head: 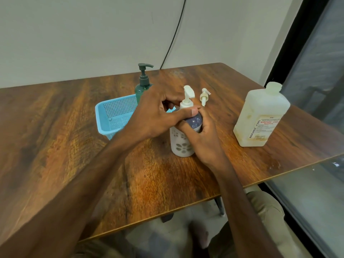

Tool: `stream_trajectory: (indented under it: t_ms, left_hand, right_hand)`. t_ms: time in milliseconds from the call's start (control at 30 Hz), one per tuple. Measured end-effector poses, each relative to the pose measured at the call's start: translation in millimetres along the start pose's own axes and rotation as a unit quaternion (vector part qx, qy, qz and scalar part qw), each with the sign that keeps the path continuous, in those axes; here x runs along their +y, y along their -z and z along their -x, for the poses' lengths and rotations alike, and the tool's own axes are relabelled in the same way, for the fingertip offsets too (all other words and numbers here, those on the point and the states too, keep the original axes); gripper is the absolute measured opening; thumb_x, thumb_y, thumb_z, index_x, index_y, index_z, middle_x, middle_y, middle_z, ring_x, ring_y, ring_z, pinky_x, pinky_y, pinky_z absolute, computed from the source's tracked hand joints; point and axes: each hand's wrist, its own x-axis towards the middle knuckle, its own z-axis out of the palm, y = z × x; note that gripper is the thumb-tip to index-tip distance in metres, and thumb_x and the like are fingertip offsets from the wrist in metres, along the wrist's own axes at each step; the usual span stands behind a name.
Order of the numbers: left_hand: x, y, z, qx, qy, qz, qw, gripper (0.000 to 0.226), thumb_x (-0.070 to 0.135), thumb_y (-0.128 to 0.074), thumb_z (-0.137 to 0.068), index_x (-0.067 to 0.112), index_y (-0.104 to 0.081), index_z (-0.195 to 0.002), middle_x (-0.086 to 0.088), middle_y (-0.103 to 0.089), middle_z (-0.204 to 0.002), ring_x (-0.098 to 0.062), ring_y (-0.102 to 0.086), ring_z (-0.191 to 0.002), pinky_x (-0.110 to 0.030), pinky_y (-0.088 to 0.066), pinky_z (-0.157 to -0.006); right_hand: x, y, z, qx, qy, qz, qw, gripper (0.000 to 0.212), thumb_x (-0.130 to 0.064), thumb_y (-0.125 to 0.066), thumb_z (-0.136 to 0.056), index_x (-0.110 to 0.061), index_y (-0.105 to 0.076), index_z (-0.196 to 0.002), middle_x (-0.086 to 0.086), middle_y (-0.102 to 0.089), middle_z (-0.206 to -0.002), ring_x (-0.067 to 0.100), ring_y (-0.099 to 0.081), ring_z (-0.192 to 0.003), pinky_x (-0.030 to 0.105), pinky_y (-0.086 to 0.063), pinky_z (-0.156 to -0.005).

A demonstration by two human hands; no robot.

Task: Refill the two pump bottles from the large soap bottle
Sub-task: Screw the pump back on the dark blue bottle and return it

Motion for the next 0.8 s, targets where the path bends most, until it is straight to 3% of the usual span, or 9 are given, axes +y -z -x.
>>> stream_trajectory:
  t_ms: [67,167,233,400,567,633,700,800]
  left_hand:
    - [-3.3,5.6,-5.7,-0.041,-0.024,0.005,0.999,0.018,0.032,-0.08,-0.091,0.021,-0.083,-0.104,0.012,-0.077,-0.08,-0.005,-0.062,-0.062,-0.02,-0.042,-0.055]
    - [-10.6,10.3,-14.4,-0.073,-0.044,0.017,0.996,0.023,0.031,-0.079,-0.092,0.015,-0.082,-0.108,-0.003,-0.079,-0.089,-0.026,-0.068,-0.074,-0.045,-0.052,-0.062]
    - [-14.1,12.6,-17.5,-0.087,-0.046,0.026,0.995,0.024,0.028,-0.079,-0.092,0.012,-0.081,-0.11,-0.008,-0.079,-0.092,-0.033,-0.068,-0.078,-0.048,-0.054,-0.065]
    - [-8.9,10.4,-8.5,-0.067,-0.027,0.015,0.997,0.025,0.037,-0.076,-0.091,0.027,-0.079,-0.113,0.014,-0.077,-0.095,-0.001,-0.065,-0.08,-0.012,-0.044,-0.065]
    - [-15.2,24.8,22.8,-0.007,0.005,-0.069,0.998,0.031,0.049,-0.065,-0.097,0.043,-0.066,-0.127,0.025,-0.07,-0.112,0.005,-0.064,-0.102,-0.014,-0.05,-0.08]
    - [-27.1,40.7,44.4,0.045,0.03,-0.12,0.991,0.038,0.054,-0.067,-0.091,0.041,-0.066,-0.127,0.03,-0.064,-0.114,0.014,-0.058,-0.104,-0.011,-0.048,-0.085]
    - [-44.9,61.5,64.0,0.088,0.07,-0.184,0.976,0.056,0.063,-0.073,-0.083,0.032,-0.068,-0.129,0.024,-0.063,-0.121,0.012,-0.056,-0.107,-0.008,-0.044,-0.09]
    - [-68.0,85.7,82.6,0.052,0.136,-0.197,0.969,0.078,0.075,-0.081,-0.067,0.041,-0.059,-0.133,0.024,-0.061,-0.132,-0.004,-0.058,-0.121,-0.032,-0.046,-0.108]
  right_hand:
    - [-0.5,0.2,-0.6,-0.002,-0.005,-0.008,1.0,0.041,-0.02,-0.074,-0.088,-0.016,-0.055,-0.124,0.001,-0.069,-0.112,0.014,-0.07,-0.101,0.027,-0.056,-0.08]
    - [-3.4,0.8,-1.7,-0.007,-0.018,-0.017,1.0,0.041,-0.018,-0.073,-0.089,-0.021,-0.054,-0.126,-0.001,-0.069,-0.114,0.011,-0.07,-0.102,0.025,-0.056,-0.08]
    - [-4.3,0.6,-1.8,-0.014,-0.024,-0.018,0.999,0.044,-0.018,-0.072,-0.089,-0.018,-0.053,-0.129,-0.002,-0.069,-0.114,0.011,-0.07,-0.101,0.025,-0.056,-0.079]
    - [-6.7,0.1,1.9,-0.012,-0.03,-0.022,0.999,0.047,-0.018,-0.073,-0.088,-0.027,-0.052,-0.13,-0.007,-0.069,-0.115,0.006,-0.07,-0.102,0.02,-0.055,-0.078]
    - [-13.8,5.6,10.9,-0.021,-0.057,-0.034,0.998,0.043,-0.032,-0.073,-0.082,-0.034,-0.055,-0.121,-0.012,-0.071,-0.108,-0.001,-0.069,-0.095,0.013,-0.054,-0.072]
    - [-15.2,13.6,17.1,-0.021,-0.061,-0.001,0.998,0.055,-0.04,-0.077,-0.076,-0.041,-0.052,-0.125,-0.018,-0.067,-0.117,-0.006,-0.066,-0.101,0.016,-0.055,-0.077]
    - [-17.4,18.4,20.5,-0.014,-0.058,0.054,0.997,0.07,-0.045,-0.082,-0.069,-0.044,-0.05,-0.131,-0.022,-0.062,-0.125,-0.007,-0.062,-0.108,0.023,-0.056,-0.086]
    - [-24.3,14.4,15.1,-0.004,-0.019,0.165,0.986,0.076,-0.05,-0.088,-0.062,-0.043,-0.053,-0.13,-0.023,-0.063,-0.124,-0.006,-0.061,-0.109,0.027,-0.056,-0.089]
